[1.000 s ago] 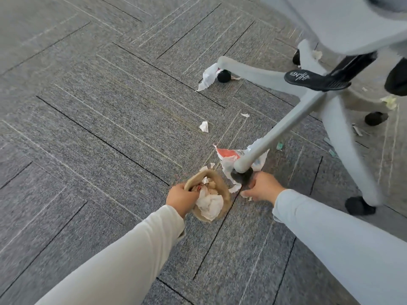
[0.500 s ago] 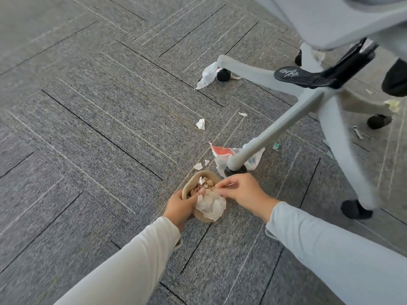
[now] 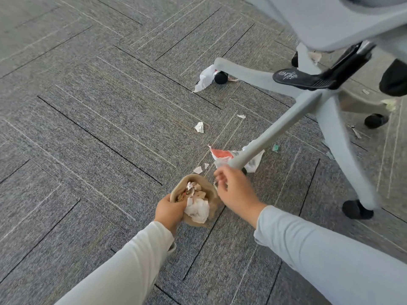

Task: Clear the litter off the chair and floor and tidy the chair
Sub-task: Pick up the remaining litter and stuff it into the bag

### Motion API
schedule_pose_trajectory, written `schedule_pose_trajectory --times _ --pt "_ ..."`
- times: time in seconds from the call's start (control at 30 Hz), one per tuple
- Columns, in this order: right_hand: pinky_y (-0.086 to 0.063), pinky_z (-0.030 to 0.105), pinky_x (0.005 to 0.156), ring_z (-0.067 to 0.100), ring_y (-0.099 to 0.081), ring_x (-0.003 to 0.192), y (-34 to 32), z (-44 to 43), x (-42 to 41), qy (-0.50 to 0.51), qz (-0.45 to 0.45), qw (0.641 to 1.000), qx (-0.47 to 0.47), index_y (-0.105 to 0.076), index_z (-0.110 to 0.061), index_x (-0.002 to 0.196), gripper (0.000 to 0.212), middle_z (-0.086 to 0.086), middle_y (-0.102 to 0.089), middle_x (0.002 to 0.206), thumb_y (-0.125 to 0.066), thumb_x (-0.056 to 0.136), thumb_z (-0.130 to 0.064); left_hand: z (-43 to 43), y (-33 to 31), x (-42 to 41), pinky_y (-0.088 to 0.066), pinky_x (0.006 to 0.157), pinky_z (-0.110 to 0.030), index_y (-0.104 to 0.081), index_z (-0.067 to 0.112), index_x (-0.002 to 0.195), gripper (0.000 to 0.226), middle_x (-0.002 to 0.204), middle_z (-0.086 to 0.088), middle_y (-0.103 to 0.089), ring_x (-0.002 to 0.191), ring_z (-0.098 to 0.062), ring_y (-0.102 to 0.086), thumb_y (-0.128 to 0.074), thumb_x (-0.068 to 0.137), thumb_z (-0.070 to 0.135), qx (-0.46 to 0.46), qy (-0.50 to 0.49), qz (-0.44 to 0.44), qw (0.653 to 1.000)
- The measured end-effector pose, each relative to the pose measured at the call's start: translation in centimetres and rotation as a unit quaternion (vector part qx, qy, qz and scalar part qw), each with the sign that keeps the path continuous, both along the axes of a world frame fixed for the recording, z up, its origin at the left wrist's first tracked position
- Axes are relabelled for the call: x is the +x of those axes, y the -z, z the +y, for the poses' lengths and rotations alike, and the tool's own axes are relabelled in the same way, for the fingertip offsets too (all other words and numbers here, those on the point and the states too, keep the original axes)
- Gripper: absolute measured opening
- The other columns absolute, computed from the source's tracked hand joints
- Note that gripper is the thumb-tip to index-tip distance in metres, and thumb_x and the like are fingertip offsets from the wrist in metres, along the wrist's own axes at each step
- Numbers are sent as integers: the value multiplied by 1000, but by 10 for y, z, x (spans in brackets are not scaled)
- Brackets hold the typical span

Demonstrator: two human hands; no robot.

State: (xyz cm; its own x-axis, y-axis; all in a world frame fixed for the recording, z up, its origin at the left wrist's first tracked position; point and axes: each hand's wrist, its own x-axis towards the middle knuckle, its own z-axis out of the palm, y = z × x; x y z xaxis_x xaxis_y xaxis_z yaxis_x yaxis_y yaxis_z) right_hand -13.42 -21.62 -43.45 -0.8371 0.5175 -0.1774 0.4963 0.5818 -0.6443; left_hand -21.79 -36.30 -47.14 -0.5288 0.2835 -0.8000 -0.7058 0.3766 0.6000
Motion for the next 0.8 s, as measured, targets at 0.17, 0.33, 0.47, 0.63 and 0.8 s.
schedule_pose_trajectory --times 0.17,0.33,0.47,0.63,0.8 --pt "-34 43 98 24 -41 119 -1 70 -9 -21 -111 952 283 -53 -13 117 31 6 -54 126 -42 90 -19 -5 2 -8 -56 66 -35 -59 11 91 21 90 -12 -67 80 -28 -65 -61 80 -6 1 -3 -13 1000" --pt "-27 46 99 22 -46 118 8 87 -2 -88 -158 915 360 -60 -16 104 29 3 -62 115 -37 89 -26 -1 -3 -8 -57 80 -44 -62 6 100 24 95 -16 -69 88 -32 -67 -62 79 -6 8 15 -10 1000" --pt "-33 43 83 27 -51 97 7 89 9 -76 -147 906 390 -59 -12 88 22 7 -63 97 -43 85 -28 1 -6 -13 -58 78 -44 -62 13 91 19 91 -13 -70 85 -30 -68 -64 79 -2 -11 16 20 1000" --pt "-31 40 83 28 -47 94 6 97 38 -63 -228 887 396 -57 -12 92 24 7 -60 99 -42 84 -30 5 -7 -11 -56 82 -47 -61 13 91 18 93 -14 -70 87 -31 -68 -64 78 0 -28 28 44 998" --pt "-36 40 89 28 -45 106 12 101 36 -61 -277 899 333 -46 -20 114 33 6 -50 122 -42 86 -38 10 -10 -4 -56 82 -49 -59 15 87 15 94 -15 -69 87 -32 -67 -65 78 4 -26 30 48 998"
